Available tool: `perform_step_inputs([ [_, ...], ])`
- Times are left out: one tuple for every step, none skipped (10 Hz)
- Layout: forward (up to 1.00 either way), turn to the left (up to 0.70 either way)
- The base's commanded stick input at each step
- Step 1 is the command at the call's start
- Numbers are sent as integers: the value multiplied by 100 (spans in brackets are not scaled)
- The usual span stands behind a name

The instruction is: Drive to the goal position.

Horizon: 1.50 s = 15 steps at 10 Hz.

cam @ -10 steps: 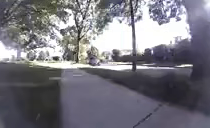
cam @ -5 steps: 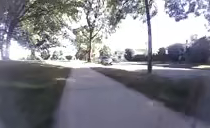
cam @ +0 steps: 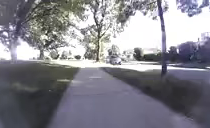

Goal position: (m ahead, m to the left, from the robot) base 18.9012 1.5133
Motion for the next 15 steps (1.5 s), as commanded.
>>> perform_step_inputs([
  [100, 19],
  [100, 32],
  [100, 9],
  [100, 2],
  [100, 2],
  [100, 2],
  [100, 2],
  [100, 2],
  [100, 2],
  [100, 2],
  [100, 2],
  [100, 2],
  [100, 2],
  [100, 2],
  [99, 2],
])
